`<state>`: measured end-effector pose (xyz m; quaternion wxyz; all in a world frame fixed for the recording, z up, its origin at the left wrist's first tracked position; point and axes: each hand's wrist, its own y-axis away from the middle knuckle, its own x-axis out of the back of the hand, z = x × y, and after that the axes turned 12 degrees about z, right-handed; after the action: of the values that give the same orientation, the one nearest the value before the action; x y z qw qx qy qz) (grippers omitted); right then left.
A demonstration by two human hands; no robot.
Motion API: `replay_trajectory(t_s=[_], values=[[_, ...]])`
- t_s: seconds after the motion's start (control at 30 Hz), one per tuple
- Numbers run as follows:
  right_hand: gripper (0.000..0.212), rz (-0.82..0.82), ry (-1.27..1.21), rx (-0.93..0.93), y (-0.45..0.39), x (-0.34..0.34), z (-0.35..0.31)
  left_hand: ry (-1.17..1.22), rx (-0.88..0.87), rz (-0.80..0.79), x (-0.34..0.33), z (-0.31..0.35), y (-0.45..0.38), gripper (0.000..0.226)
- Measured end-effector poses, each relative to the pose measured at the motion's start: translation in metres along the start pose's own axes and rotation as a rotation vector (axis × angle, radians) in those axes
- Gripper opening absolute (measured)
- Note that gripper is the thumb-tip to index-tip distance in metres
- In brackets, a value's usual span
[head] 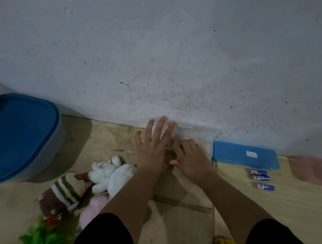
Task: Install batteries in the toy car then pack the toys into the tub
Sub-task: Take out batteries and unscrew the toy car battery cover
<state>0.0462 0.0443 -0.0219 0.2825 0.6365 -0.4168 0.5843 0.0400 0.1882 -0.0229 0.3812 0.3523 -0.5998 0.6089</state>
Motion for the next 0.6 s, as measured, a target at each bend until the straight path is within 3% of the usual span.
replay_trajectory(t_s=[0.17,0.37,0.6], values=[[0.044,-0.036,-0.039,0.013,-0.012,-0.002,0.002,0.014,0.024,-0.116,0.005,0.001,-0.001,0.113],[0.044,-0.012,-0.023,0.057,0.0,-0.008,0.0,0.032,0.025,-0.363,0.027,0.0,-0.005,0.089],[0.053,0.193,0.082,0.163,0.003,-0.017,0.006,0.03,0.017,-0.366,0.035,-0.003,-0.003,0.086]])
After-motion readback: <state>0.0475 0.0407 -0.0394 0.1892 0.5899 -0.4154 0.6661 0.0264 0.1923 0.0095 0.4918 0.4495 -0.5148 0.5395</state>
